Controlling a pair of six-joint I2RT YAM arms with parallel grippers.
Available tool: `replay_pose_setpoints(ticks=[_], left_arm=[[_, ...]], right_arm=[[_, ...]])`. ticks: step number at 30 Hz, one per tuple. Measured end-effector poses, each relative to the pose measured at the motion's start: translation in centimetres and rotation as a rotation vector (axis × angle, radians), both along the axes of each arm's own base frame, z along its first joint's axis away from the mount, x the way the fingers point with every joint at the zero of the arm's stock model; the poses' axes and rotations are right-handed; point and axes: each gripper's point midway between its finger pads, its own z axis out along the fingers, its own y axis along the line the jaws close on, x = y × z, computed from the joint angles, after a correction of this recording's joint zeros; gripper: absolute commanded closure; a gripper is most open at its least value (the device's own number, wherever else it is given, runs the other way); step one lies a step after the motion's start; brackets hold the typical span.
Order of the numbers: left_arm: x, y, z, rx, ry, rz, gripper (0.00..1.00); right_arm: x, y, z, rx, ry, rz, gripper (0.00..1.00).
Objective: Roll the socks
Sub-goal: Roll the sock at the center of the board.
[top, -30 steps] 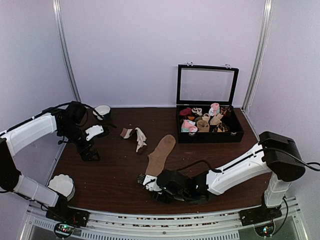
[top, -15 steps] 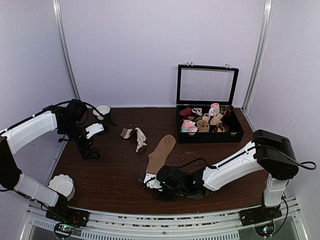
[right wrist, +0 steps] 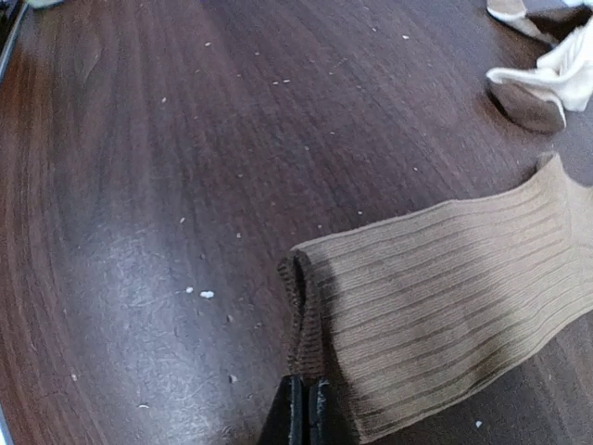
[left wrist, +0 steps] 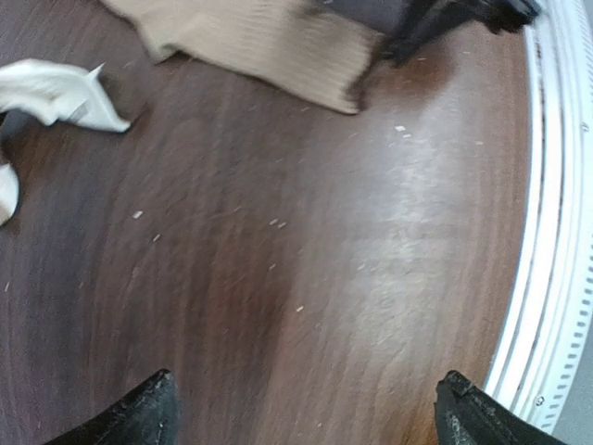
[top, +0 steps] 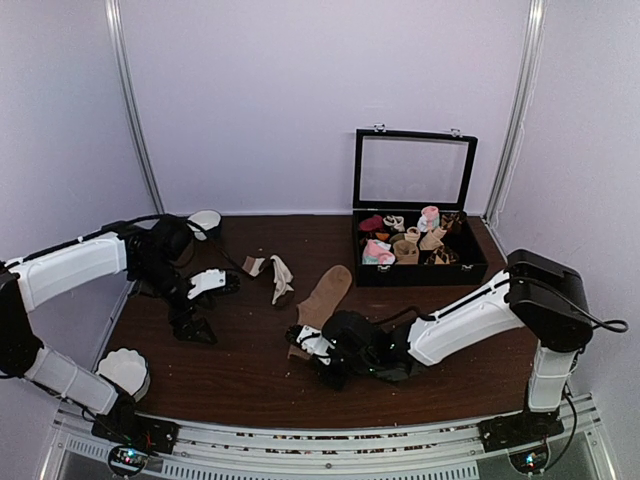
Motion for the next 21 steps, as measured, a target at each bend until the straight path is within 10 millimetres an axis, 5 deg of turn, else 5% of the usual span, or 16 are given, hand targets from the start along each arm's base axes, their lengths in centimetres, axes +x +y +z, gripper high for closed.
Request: replay_pose_setpoints(ticks=[8, 17, 21], left_arm=[[-0.9, -4.7, -0.6, -0.117, -0.008, -0.152, 0.05], [0.5, -9.6, -3.5, -0.188, 0.055, -0.174, 0.31], [0.2, -10.9, -3.9, -0.212, 0.089, -0.179, 0.32]], right_arm=[[2.0, 0.6, 1.8, 0.198, 0.309, -0.07, 1.0], [-0.4, 2.0, 0.7, 0.274, 0.634, -0.06, 1.0], [-1.0, 2.1, 1.2, 0.301, 0.732, -0.067, 1.0]])
